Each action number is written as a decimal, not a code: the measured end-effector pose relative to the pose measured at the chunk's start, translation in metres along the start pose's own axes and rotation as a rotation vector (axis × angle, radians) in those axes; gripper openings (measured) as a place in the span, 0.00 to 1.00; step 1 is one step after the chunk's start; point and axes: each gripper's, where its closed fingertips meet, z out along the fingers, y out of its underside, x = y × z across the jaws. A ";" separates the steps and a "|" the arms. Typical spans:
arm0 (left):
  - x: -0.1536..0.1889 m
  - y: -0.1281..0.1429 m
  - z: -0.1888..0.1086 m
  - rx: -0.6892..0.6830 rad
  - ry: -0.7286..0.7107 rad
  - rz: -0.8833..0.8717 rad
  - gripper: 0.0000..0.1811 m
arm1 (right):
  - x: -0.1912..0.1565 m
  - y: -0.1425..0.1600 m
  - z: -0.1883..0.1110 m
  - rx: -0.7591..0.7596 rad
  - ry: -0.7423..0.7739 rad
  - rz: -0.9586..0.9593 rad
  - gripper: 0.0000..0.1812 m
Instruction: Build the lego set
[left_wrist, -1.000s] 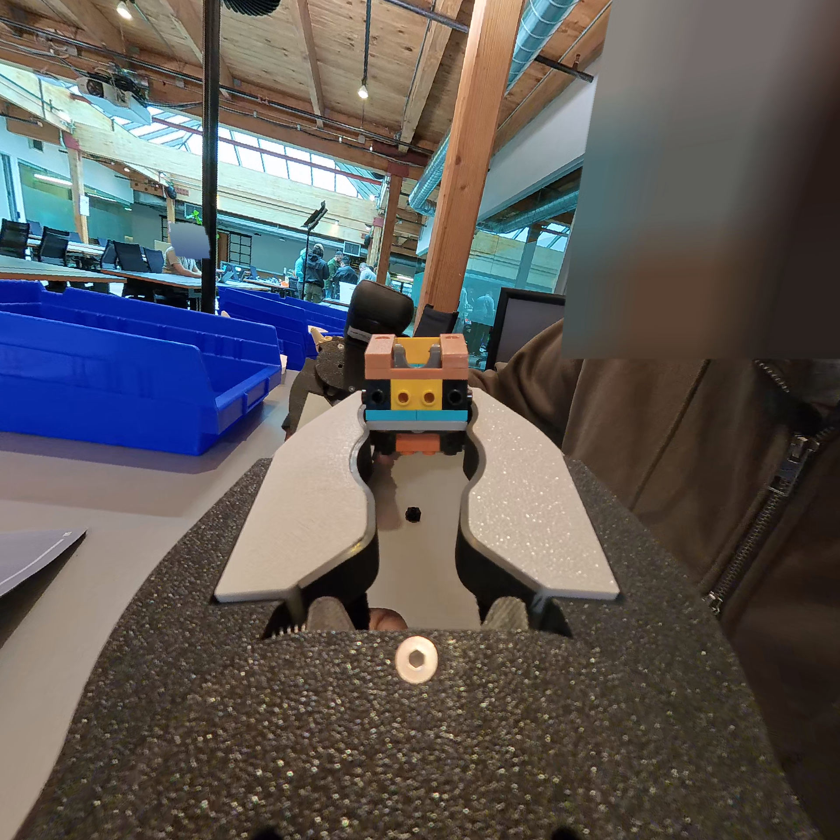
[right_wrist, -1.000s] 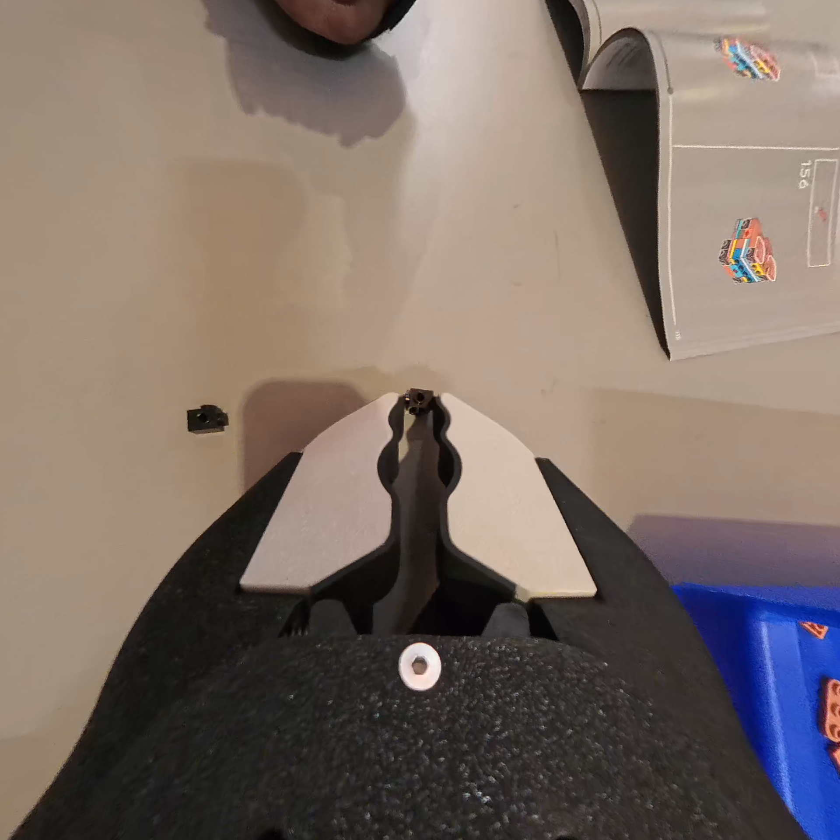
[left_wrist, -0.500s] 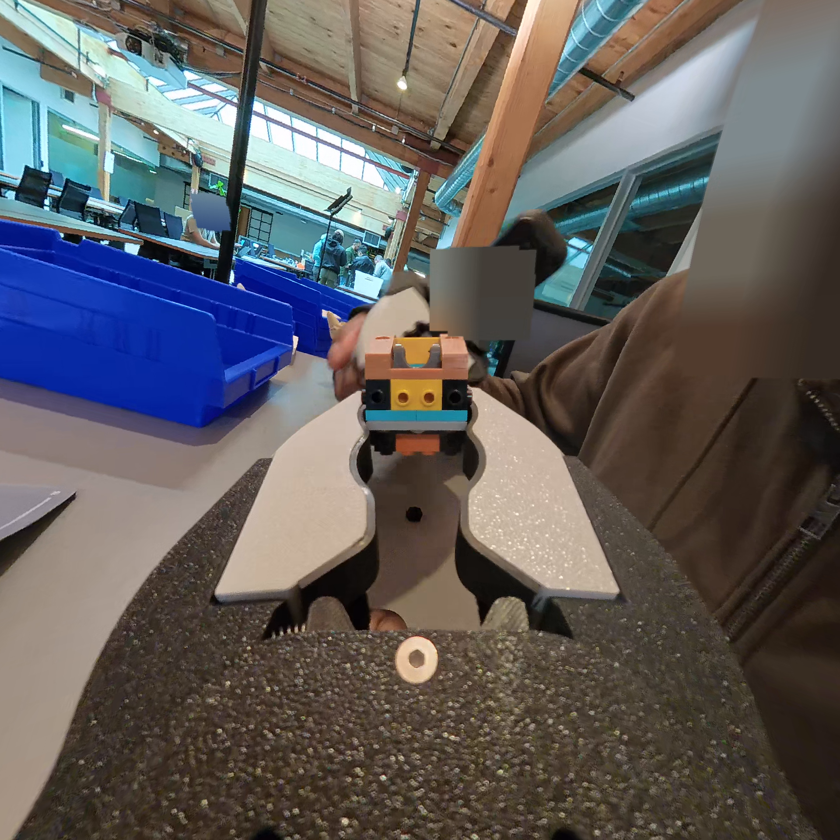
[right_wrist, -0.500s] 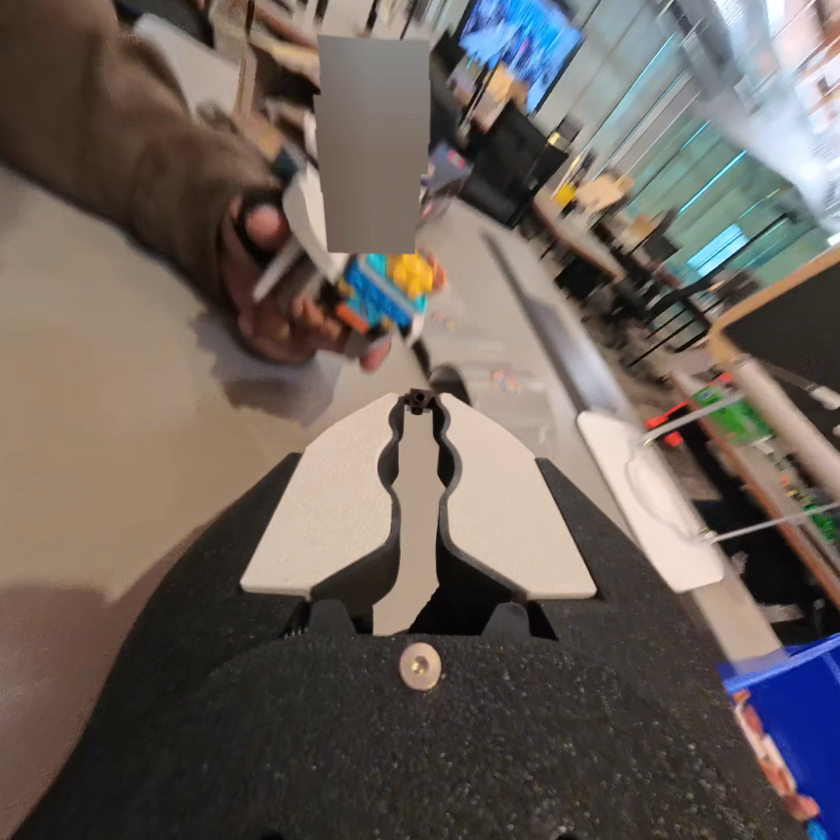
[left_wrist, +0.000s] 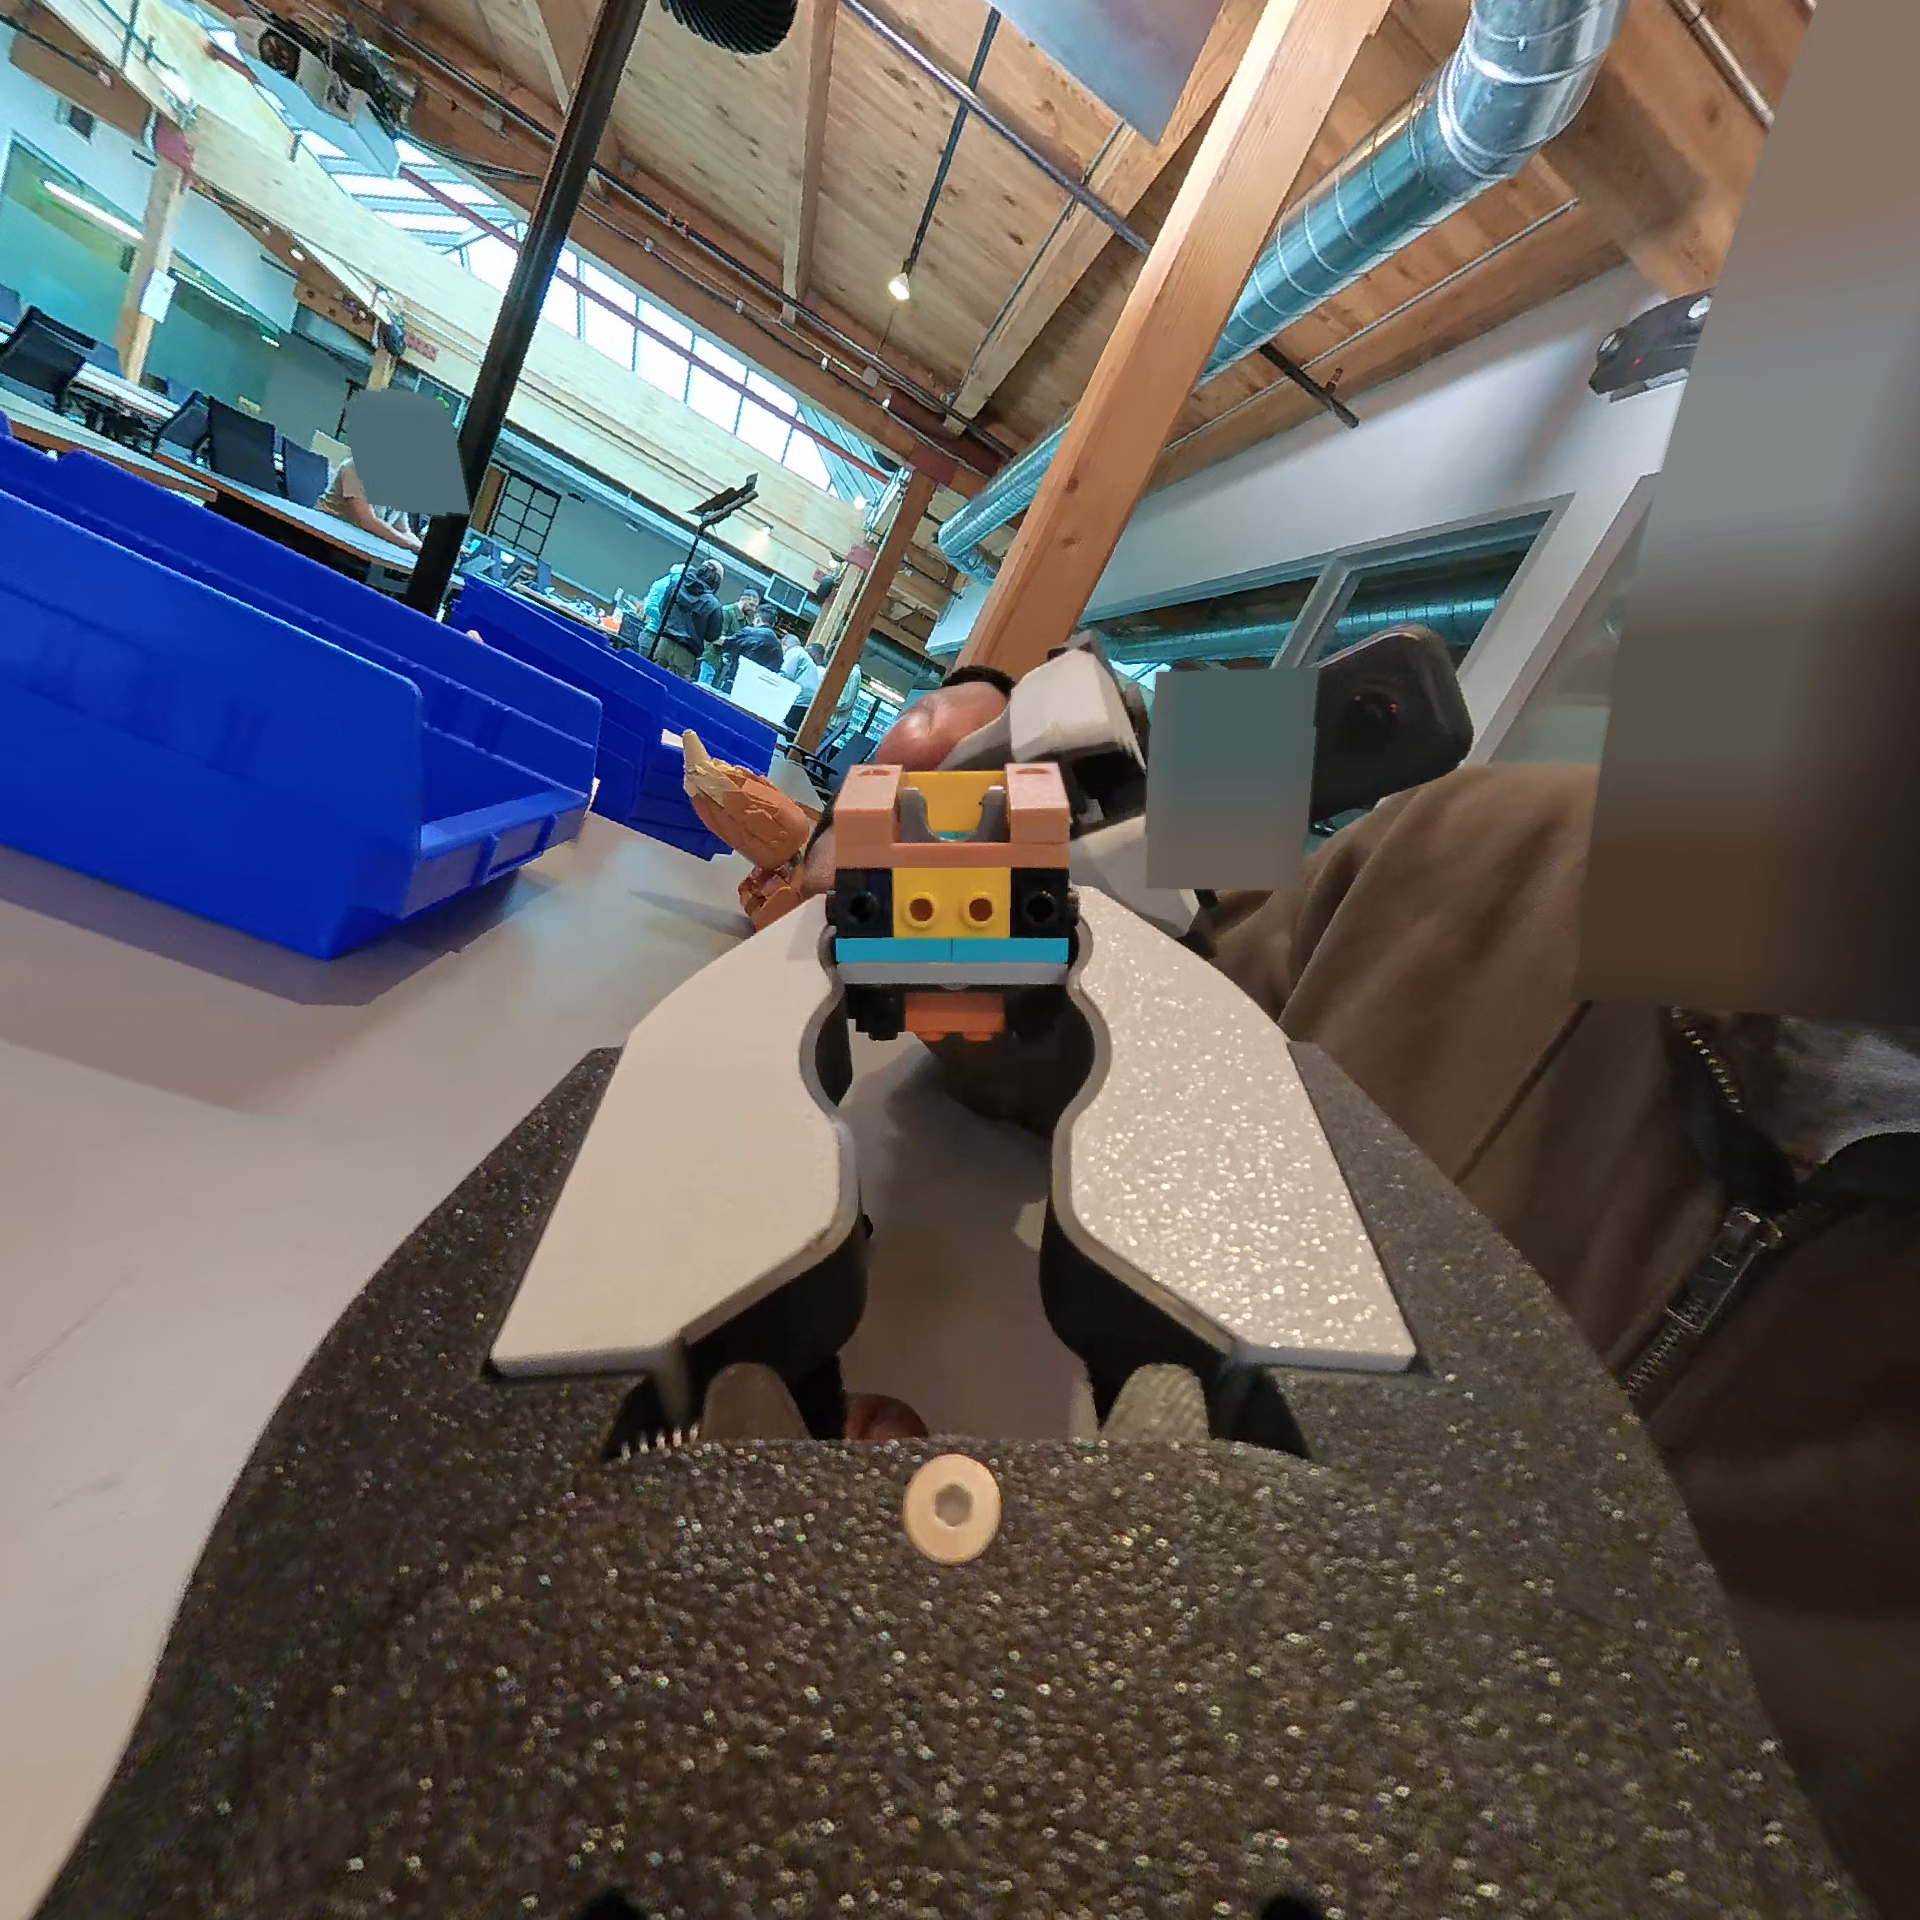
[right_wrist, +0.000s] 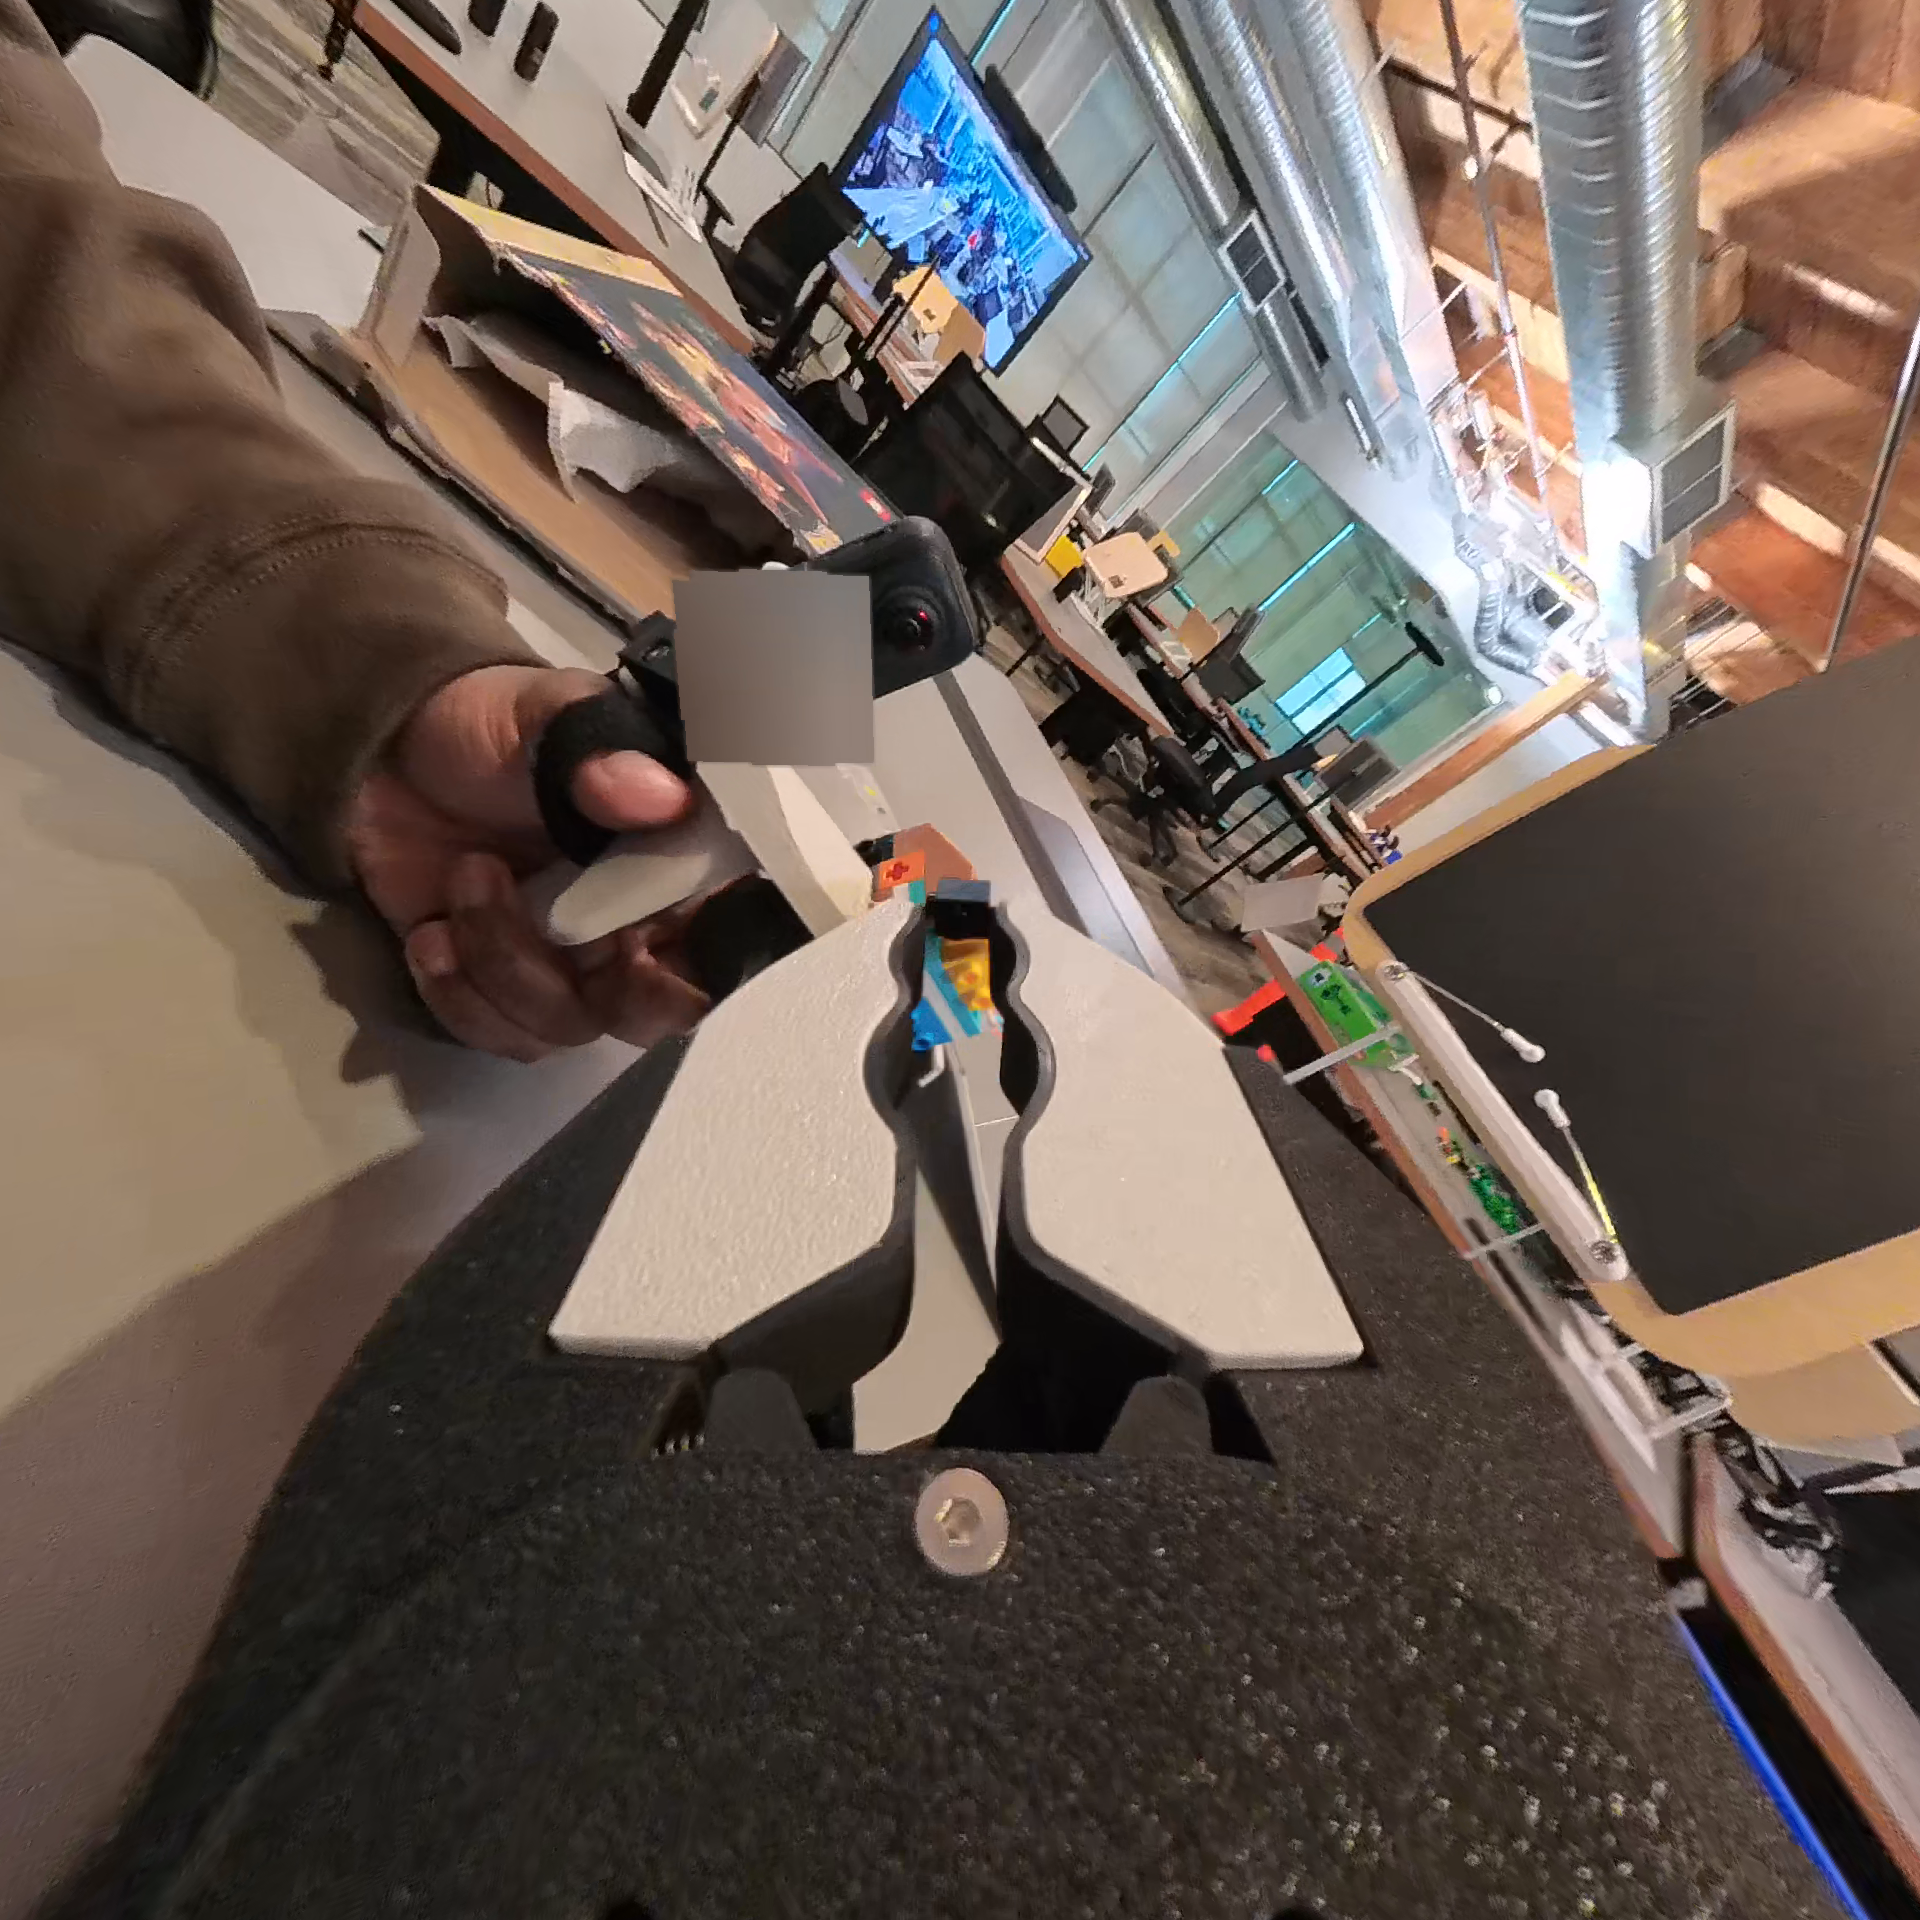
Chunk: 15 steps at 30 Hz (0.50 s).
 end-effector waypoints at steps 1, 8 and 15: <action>0.000 0.000 0.000 0.000 -0.001 -0.005 0.20 | -0.001 0.001 0.000 -0.003 -0.007 0.011 0.06; -0.001 0.001 0.000 -0.003 -0.005 -0.011 0.20 | -0.002 0.003 0.000 -0.004 -0.034 0.057 0.06; 0.001 0.002 0.001 -0.014 0.009 -0.016 0.20 | 0.003 0.003 -0.004 -0.001 -0.033 0.043 0.06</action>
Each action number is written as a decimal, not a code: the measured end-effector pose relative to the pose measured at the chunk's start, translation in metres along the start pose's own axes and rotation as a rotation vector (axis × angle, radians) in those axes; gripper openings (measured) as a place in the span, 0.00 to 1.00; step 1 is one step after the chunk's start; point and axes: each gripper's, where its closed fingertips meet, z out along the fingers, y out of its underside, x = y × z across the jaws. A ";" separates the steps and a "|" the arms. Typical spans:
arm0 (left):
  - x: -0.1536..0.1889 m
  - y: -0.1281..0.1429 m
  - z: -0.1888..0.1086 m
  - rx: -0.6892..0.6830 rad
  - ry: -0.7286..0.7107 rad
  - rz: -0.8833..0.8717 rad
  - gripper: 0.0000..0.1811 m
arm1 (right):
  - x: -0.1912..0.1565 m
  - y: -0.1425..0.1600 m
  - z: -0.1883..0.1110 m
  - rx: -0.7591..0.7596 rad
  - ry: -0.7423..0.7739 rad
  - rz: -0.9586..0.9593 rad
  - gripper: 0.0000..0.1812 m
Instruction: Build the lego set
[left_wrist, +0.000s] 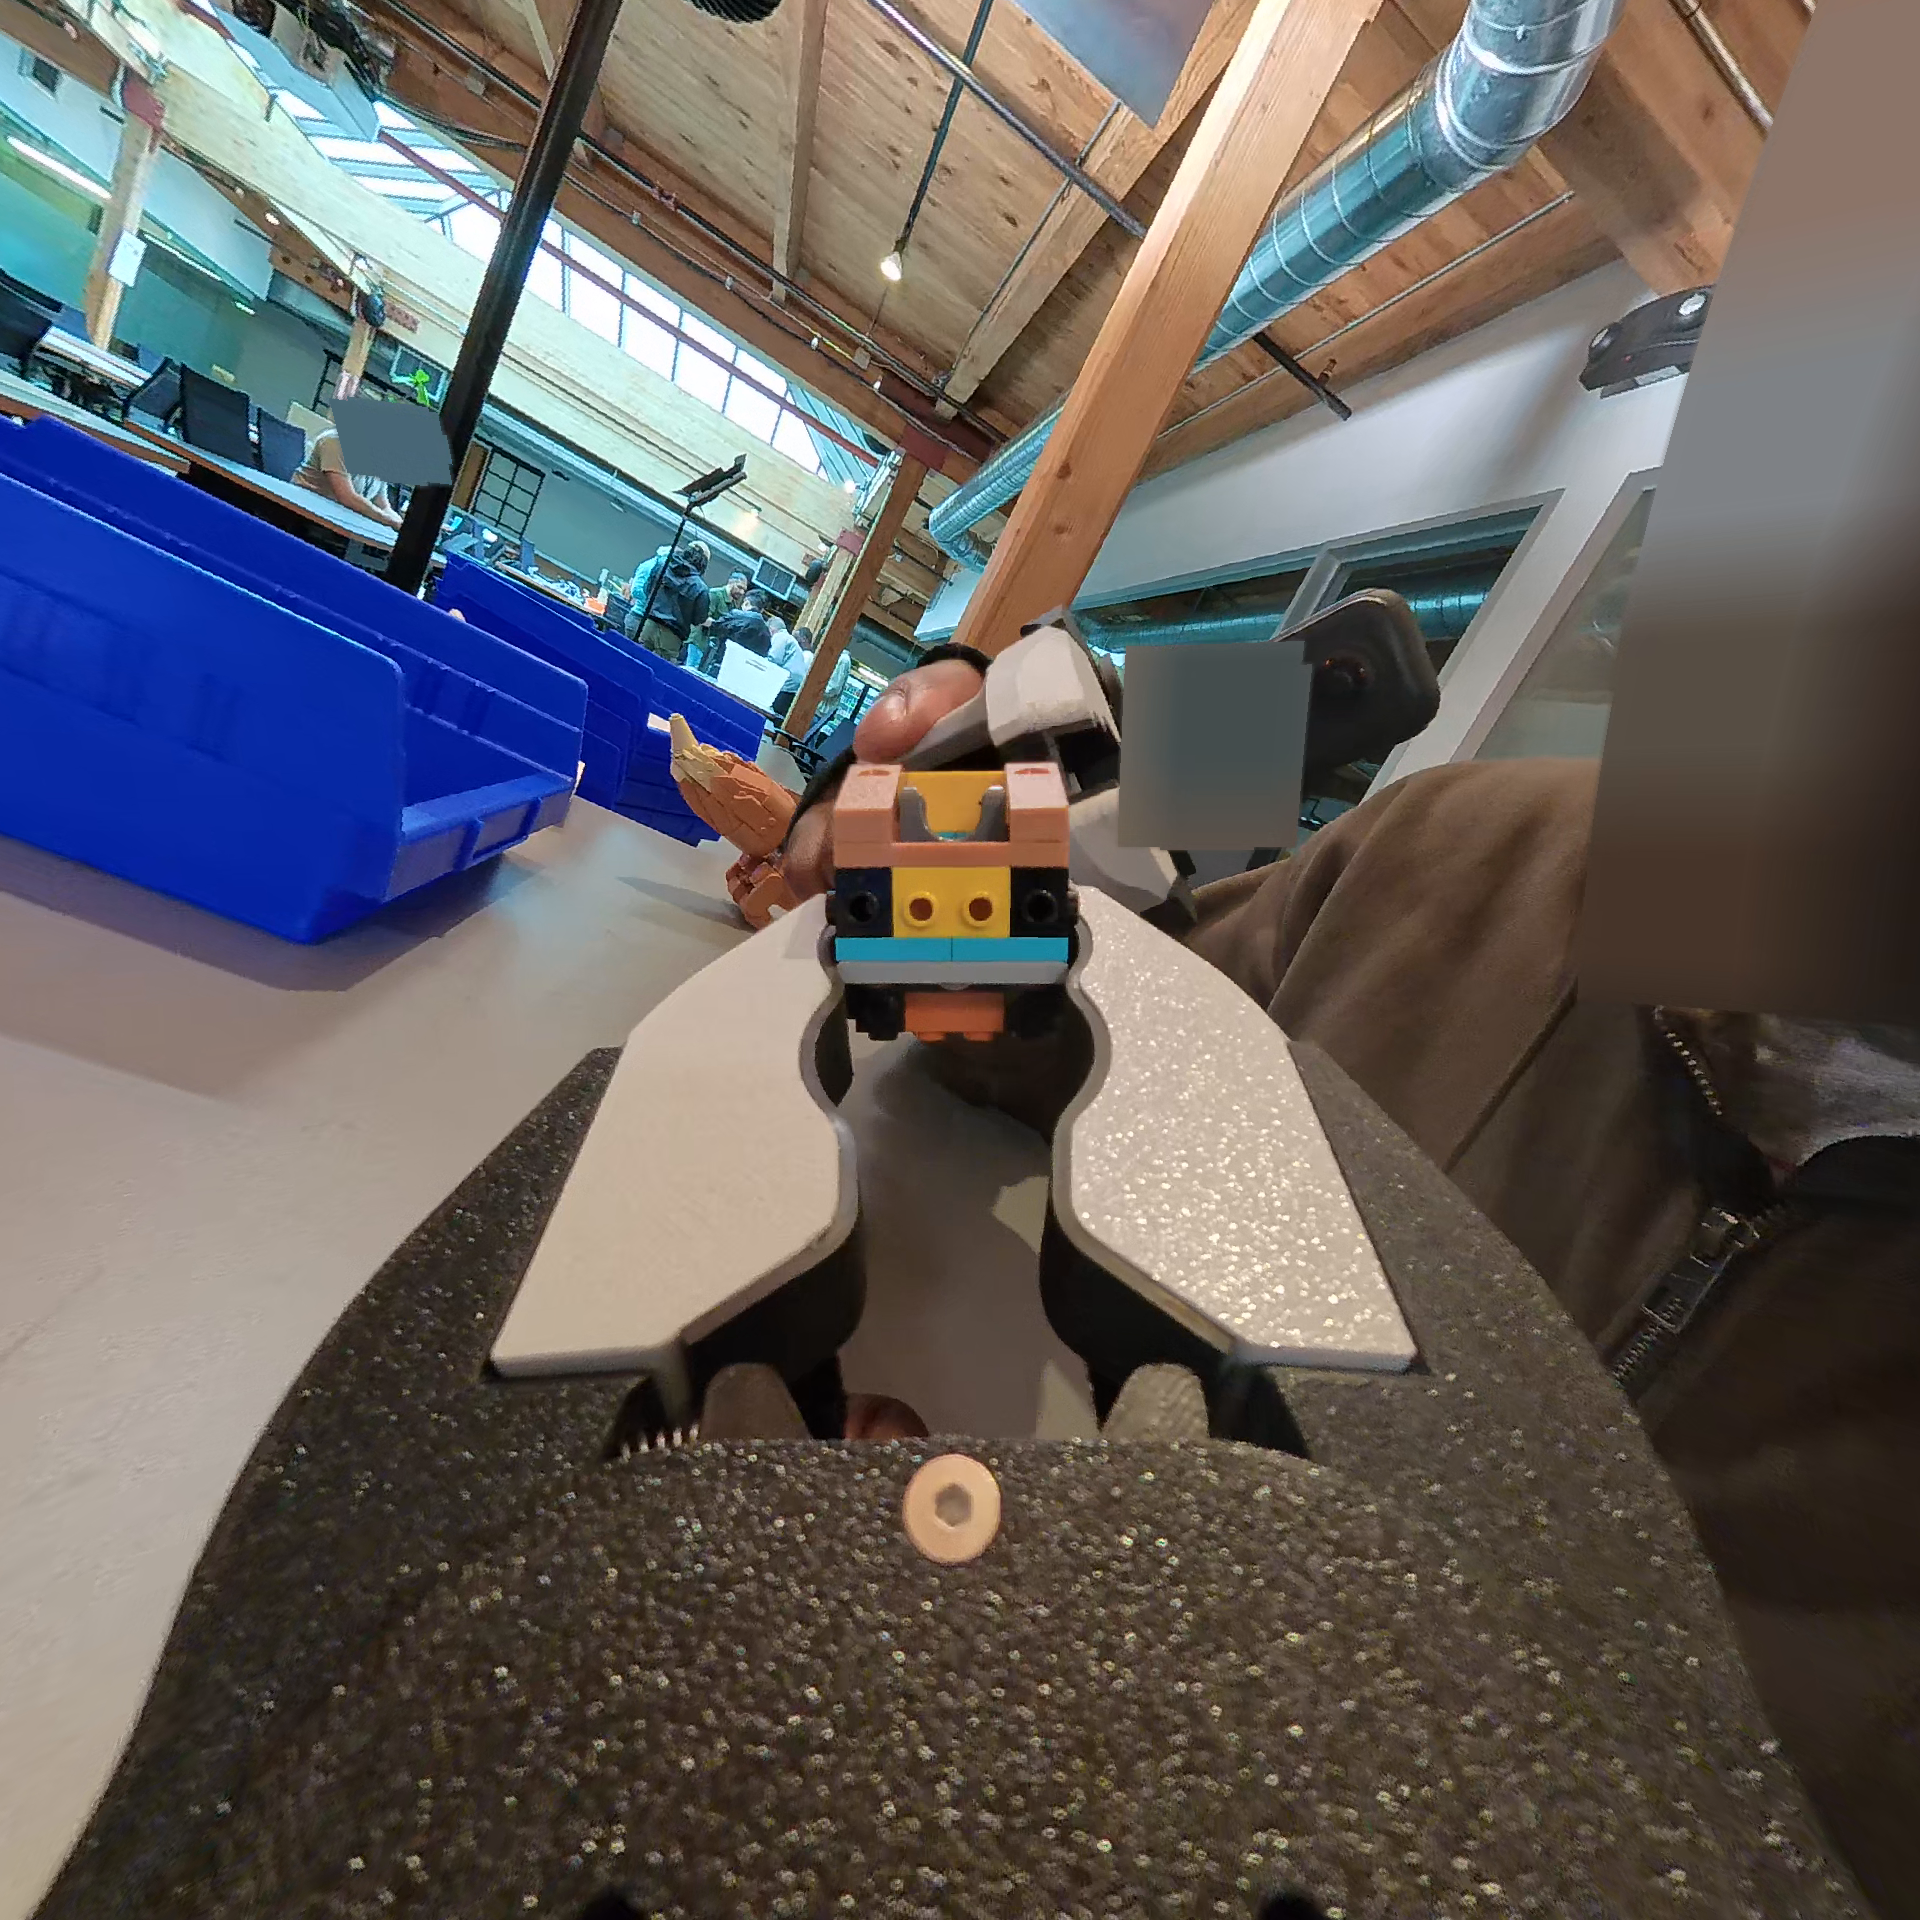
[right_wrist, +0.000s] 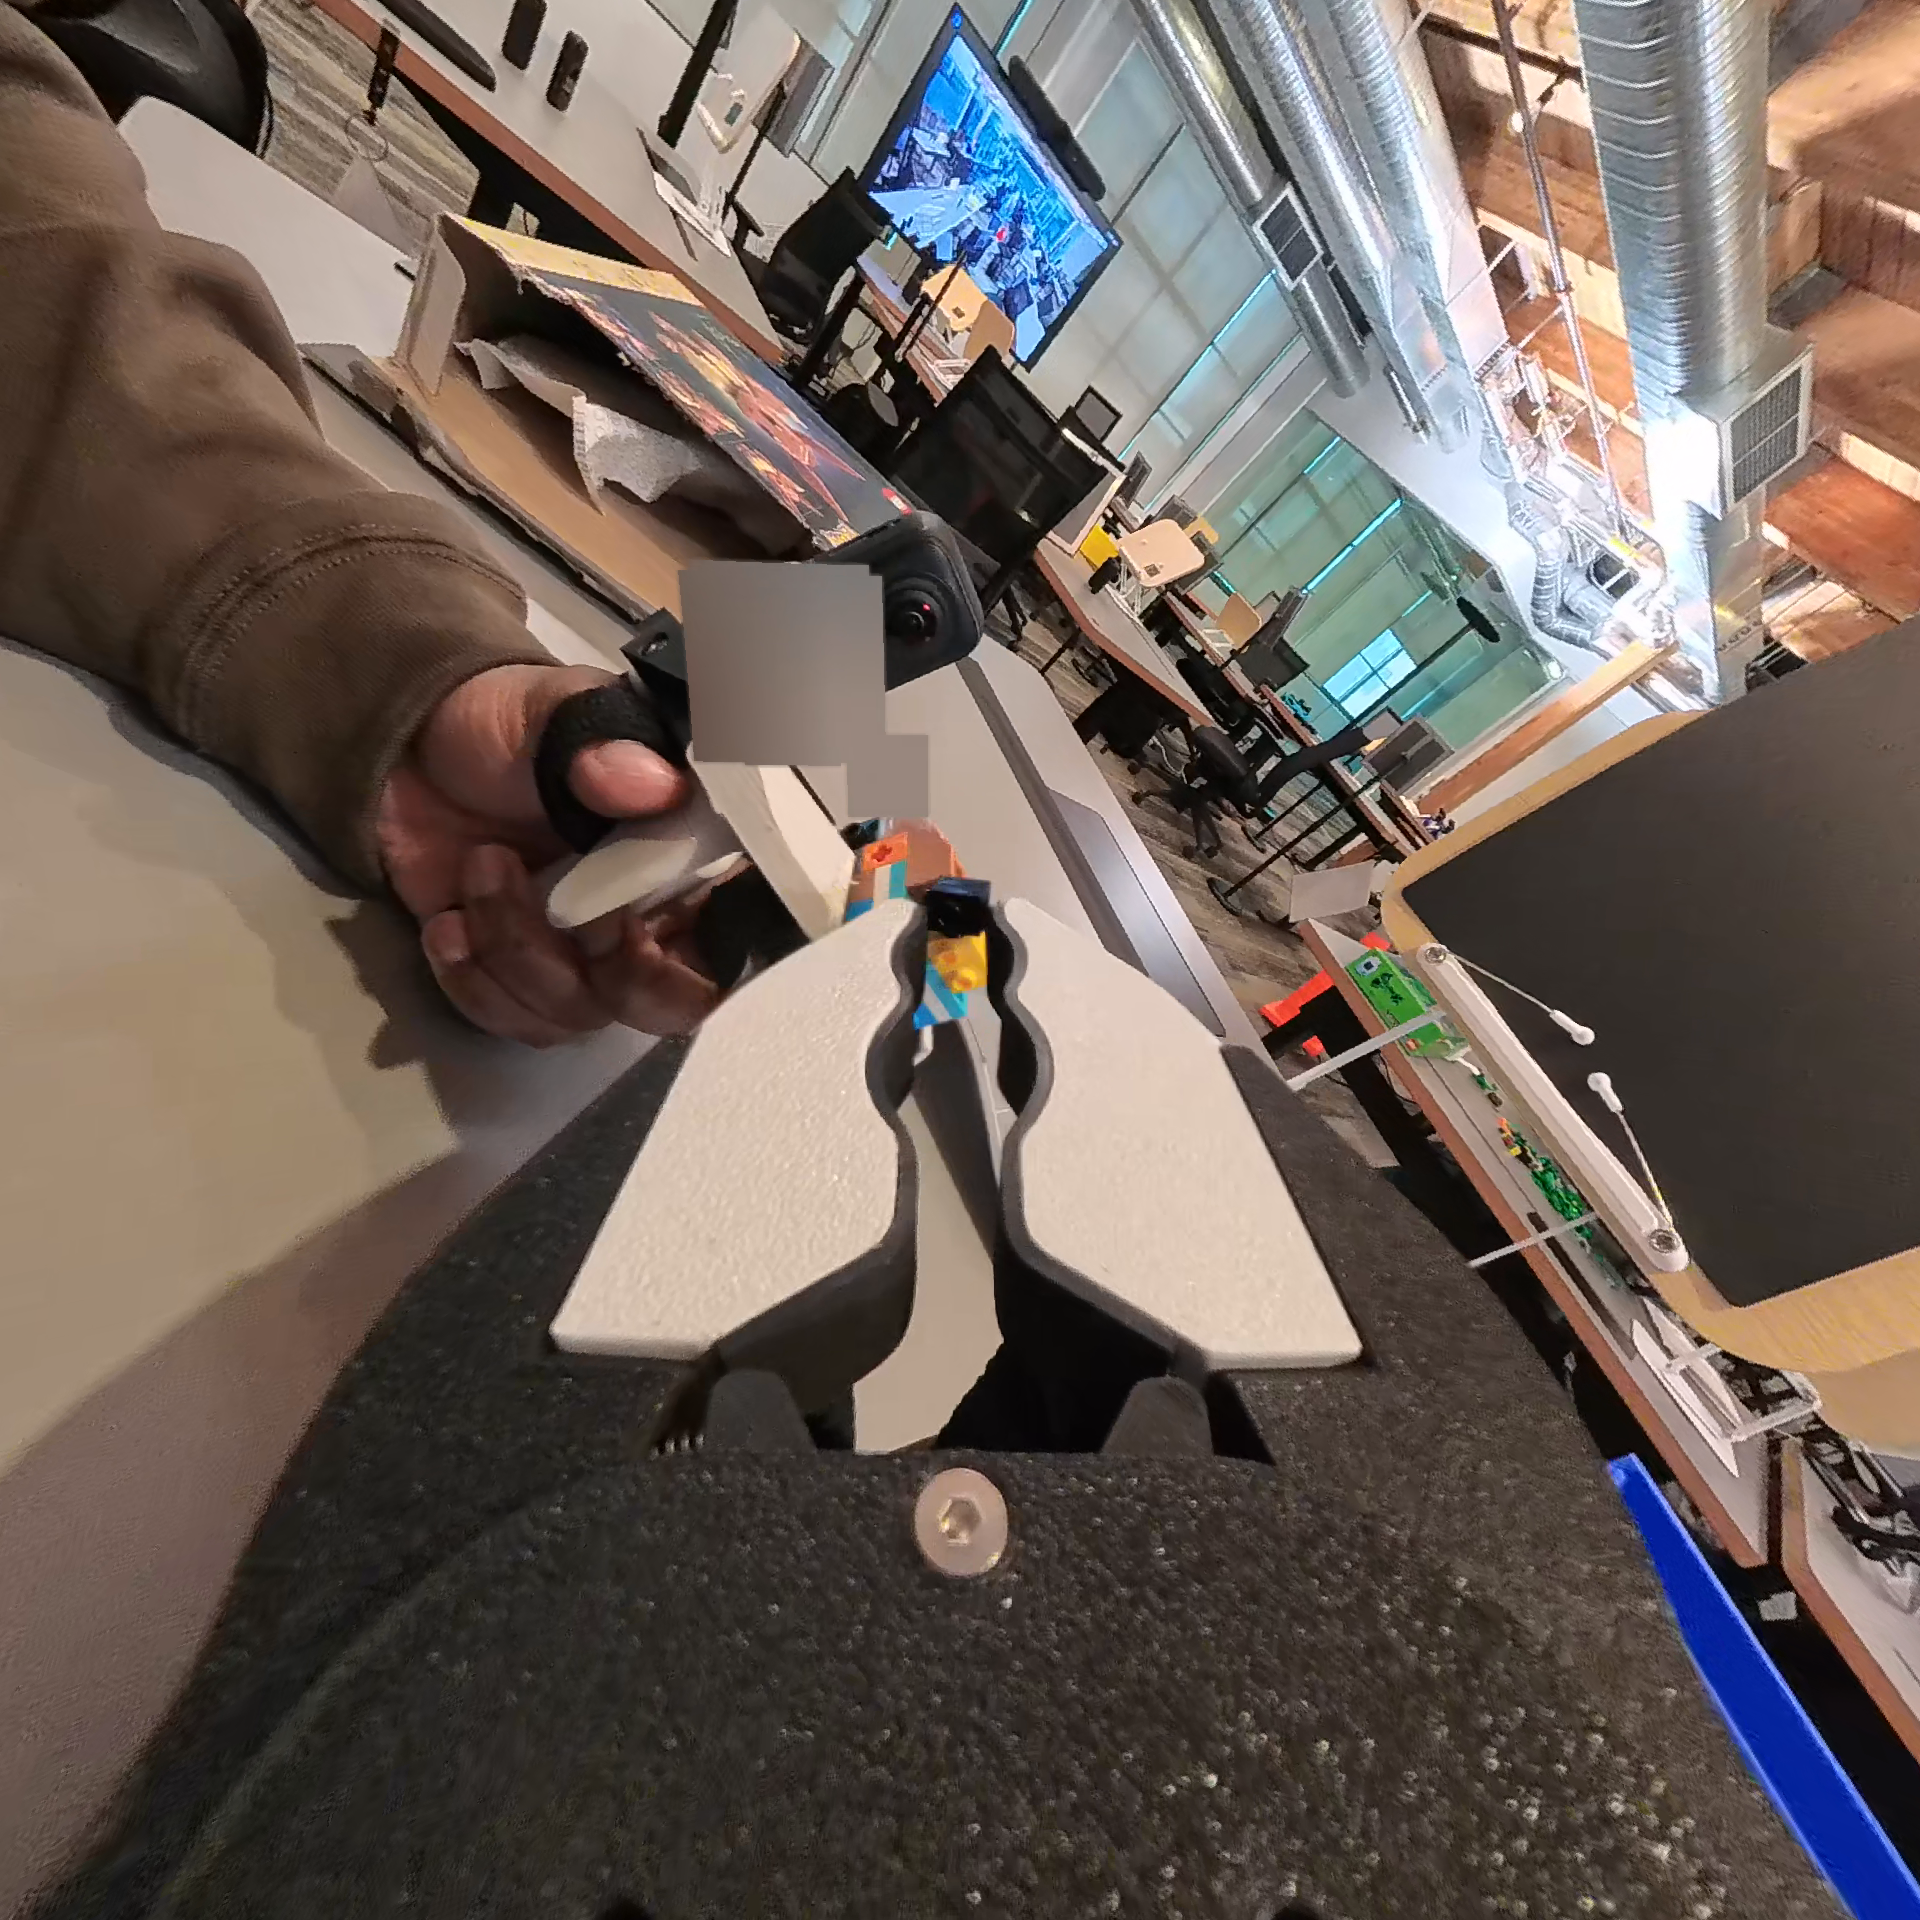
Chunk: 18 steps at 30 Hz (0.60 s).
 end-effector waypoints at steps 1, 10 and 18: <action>0.000 0.001 0.000 -0.003 0.002 -0.002 0.20 | 0.000 0.000 0.000 -0.001 -0.003 -0.003 0.06; 0.002 0.001 0.001 -0.008 0.012 -0.006 0.20 | -0.005 0.006 0.000 -0.032 -0.023 -0.064 0.05; -0.005 0.000 0.001 -0.015 -0.076 0.080 0.20 | -0.002 0.007 -0.002 -0.076 -0.013 -0.093 0.05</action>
